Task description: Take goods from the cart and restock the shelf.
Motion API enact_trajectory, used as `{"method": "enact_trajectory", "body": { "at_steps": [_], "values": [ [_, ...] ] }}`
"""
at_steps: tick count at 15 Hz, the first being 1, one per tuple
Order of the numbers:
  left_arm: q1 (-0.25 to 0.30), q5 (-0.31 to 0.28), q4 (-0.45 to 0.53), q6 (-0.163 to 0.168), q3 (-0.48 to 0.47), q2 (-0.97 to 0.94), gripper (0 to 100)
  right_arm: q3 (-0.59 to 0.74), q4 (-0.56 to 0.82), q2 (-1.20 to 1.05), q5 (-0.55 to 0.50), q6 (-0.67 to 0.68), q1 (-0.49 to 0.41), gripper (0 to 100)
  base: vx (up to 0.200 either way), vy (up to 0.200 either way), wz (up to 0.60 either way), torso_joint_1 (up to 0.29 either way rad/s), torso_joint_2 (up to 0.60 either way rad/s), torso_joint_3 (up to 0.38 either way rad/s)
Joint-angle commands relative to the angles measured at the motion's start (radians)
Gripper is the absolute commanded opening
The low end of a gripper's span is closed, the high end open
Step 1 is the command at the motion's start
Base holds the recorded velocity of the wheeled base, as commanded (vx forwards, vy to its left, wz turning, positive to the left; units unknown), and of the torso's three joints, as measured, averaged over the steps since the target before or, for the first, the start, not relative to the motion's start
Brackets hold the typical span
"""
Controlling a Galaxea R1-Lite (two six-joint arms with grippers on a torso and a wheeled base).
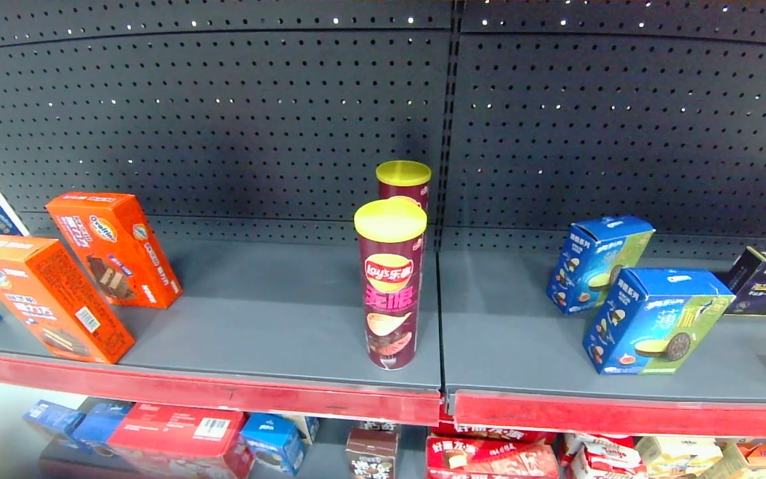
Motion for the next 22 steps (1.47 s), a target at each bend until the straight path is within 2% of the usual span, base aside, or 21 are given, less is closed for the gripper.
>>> {"method": "enact_trajectory", "body": {
  "at_steps": [1, 3, 4, 5, 8, 9, 10, 11, 13, 15, 22],
  "values": [
    [-0.001, 0.000, 0.000, 0.000, 0.000, 0.002, 100, 0.156, -0.116, -0.031, 0.066, -0.012, 0.007, 100, 0.000, 0.000, 0.00, 0.000, 0.00, 0.000],
    [0.000, 0.000, 0.000, 0.000, 0.000, 0.002, 100, 0.153, -0.107, -0.077, 0.226, -0.047, 0.023, 100, 0.000, 0.000, 0.00, 0.000, 0.00, 0.000],
    [0.000, 0.000, 0.000, 0.000, 0.000, 0.002, 100, 0.156, -0.109, -0.077, 0.422, -0.052, 0.024, 100, 0.000, 0.000, 0.00, 0.000, 0.00, 0.000],
    [0.000, 0.000, 0.000, 0.000, 0.000, 0.002, 100, 0.156, -0.109, -0.077, 0.523, -0.052, 0.023, 100, 0.000, 0.000, 0.00, 0.000, 0.00, 0.000],
    [-0.001, 0.000, 0.000, 0.000, 0.000, 0.002, 100, 0.157, -0.113, -0.077, 0.750, -0.041, 0.024, 100, 0.000, 0.000, 0.00, 0.000, 0.00, 0.000],
    [0.000, 0.000, 0.000, -0.002, 0.000, 0.002, 100, 0.157, -0.104, -0.077, 0.790, -0.013, 0.023, 100, 0.000, 0.000, 0.00, 0.000, 0.00, 0.000],
    [-0.001, 0.000, 0.000, -0.002, 0.000, 0.002, 100, 0.156, -0.040, -0.077, 0.804, -0.001, 0.023, 100, 0.000, 0.000, 0.00, 0.000, 0.00, 0.000],
    [0.000, 0.000, 0.000, -0.008, 0.000, 0.002, 100, 0.154, -0.038, -0.077, 0.804, 0.000, 0.023, 100, 0.000, 0.000, 0.00, 0.000, 0.00, 0.000],
    [-0.001, 0.009, 0.003, -0.066, 0.000, 0.002, 100, 0.157, -0.052, -0.077, 0.790, 0.013, 0.023, 100, 0.000, 0.000, 0.00, 0.000, 0.00, 0.000],
    [-0.001, 0.034, 0.003, -0.092, 0.000, 0.002, 100, 0.157, -0.050, -0.077, 0.780, 0.016, 0.023, 100, 0.000, 0.000, 0.00, 0.000, 0.00, 0.000],
    [-0.001, 0.035, 0.003, -0.094, 0.000, 0.002, 100, 0.159, -0.052, -0.077, 0.786, 0.010, 0.023, 100, 0.000, 0.000, 0.00, 0.000, 0.00, 0.000]
  ]
}}
